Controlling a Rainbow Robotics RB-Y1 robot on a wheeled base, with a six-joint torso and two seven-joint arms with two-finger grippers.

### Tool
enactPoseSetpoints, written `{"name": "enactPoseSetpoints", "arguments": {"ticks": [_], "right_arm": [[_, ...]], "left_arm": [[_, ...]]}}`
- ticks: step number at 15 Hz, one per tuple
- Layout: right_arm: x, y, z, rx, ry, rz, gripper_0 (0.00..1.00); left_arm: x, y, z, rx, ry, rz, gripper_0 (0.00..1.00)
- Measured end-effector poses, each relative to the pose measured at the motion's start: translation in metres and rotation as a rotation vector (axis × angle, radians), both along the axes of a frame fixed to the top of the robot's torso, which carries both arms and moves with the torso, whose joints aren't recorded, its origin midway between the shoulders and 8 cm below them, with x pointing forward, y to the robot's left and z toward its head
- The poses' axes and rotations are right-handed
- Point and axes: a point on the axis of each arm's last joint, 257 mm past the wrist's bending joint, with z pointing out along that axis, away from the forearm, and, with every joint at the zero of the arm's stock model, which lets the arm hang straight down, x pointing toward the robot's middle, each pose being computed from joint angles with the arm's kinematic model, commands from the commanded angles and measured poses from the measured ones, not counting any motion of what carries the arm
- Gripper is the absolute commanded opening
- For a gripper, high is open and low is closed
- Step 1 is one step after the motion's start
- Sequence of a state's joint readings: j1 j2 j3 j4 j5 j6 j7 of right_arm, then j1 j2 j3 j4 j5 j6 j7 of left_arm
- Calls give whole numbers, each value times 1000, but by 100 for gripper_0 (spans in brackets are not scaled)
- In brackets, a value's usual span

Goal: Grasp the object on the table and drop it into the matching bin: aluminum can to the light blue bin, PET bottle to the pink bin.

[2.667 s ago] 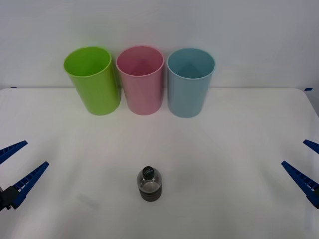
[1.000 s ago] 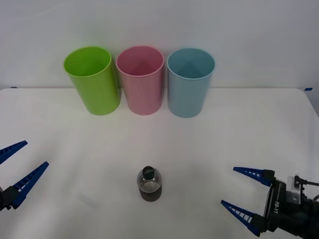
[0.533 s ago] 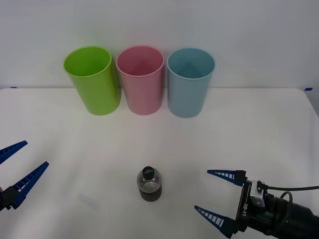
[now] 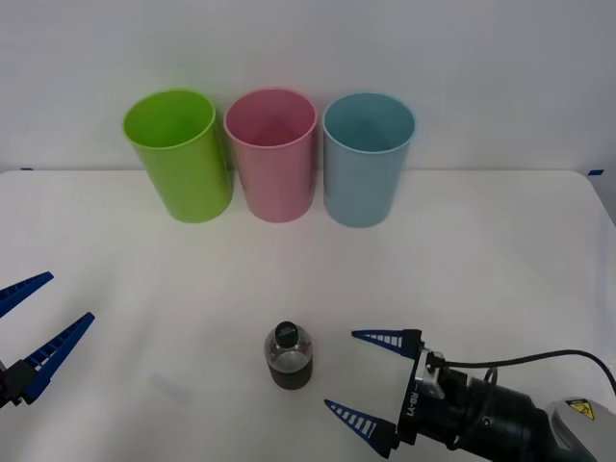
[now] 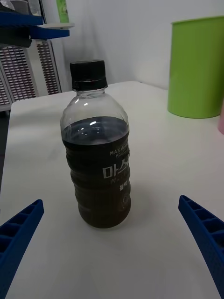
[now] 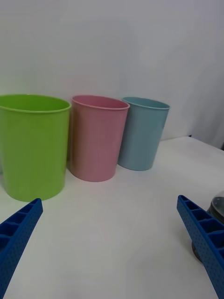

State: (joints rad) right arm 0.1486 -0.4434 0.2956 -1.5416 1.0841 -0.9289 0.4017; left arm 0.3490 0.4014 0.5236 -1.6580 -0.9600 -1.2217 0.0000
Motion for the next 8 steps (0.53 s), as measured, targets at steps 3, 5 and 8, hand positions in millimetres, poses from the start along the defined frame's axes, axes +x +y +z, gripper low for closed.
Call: {"name": "enactPoseSetpoints", "arguments": {"ticks": [3, 5, 8], "right_arm": [[3, 24, -3, -1, -5, -6, 100], [5, 39, -4, 1, -2, -13, 100], [12, 58, -4, -5, -8, -28, 100]], "left_arm": [[0, 0, 0, 0, 0, 0, 100], [0, 0, 0, 0, 0, 0, 100], [0, 0, 0, 0, 0, 0, 100]]}}
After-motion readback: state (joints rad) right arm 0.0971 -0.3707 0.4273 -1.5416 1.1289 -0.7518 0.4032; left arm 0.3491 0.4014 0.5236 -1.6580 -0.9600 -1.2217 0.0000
